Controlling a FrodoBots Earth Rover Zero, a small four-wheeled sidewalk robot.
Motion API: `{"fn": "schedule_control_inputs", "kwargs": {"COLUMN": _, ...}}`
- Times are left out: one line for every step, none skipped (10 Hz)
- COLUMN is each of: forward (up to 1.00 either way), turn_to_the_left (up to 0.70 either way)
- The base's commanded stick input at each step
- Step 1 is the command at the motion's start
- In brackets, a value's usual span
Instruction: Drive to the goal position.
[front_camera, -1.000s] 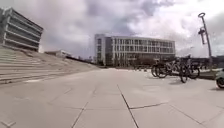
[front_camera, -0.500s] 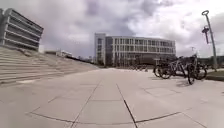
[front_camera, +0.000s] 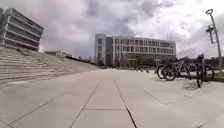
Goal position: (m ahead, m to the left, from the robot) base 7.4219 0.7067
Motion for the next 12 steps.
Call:
{"fn": "schedule_control_inputs", "kwargs": {"forward": 0.7, "turn_to_the_left": -0.1}}
{"fn": "schedule_control_inputs", "kwargs": {"forward": 0.7, "turn_to_the_left": -0.1}}
{"fn": "schedule_control_inputs", "kwargs": {"forward": 0.7, "turn_to_the_left": -0.07}}
{"fn": "schedule_control_inputs", "kwargs": {"forward": 0.7, "turn_to_the_left": -0.01}}
{"fn": "schedule_control_inputs", "kwargs": {"forward": 0.7, "turn_to_the_left": -0.05}}
{"fn": "schedule_control_inputs", "kwargs": {"forward": 0.7, "turn_to_the_left": -0.09}}
{"fn": "schedule_control_inputs", "kwargs": {"forward": 0.7, "turn_to_the_left": -0.12}}
{"fn": "schedule_control_inputs", "kwargs": {"forward": 0.7, "turn_to_the_left": -0.18}}
{"fn": "schedule_control_inputs", "kwargs": {"forward": 0.7, "turn_to_the_left": -0.18}}
{"fn": "schedule_control_inputs", "kwargs": {"forward": 0.7, "turn_to_the_left": -0.08}}
{"fn": "schedule_control_inputs", "kwargs": {"forward": 0.7, "turn_to_the_left": 0.0}}
{"fn": "schedule_control_inputs", "kwargs": {"forward": 0.7, "turn_to_the_left": 0.0}}
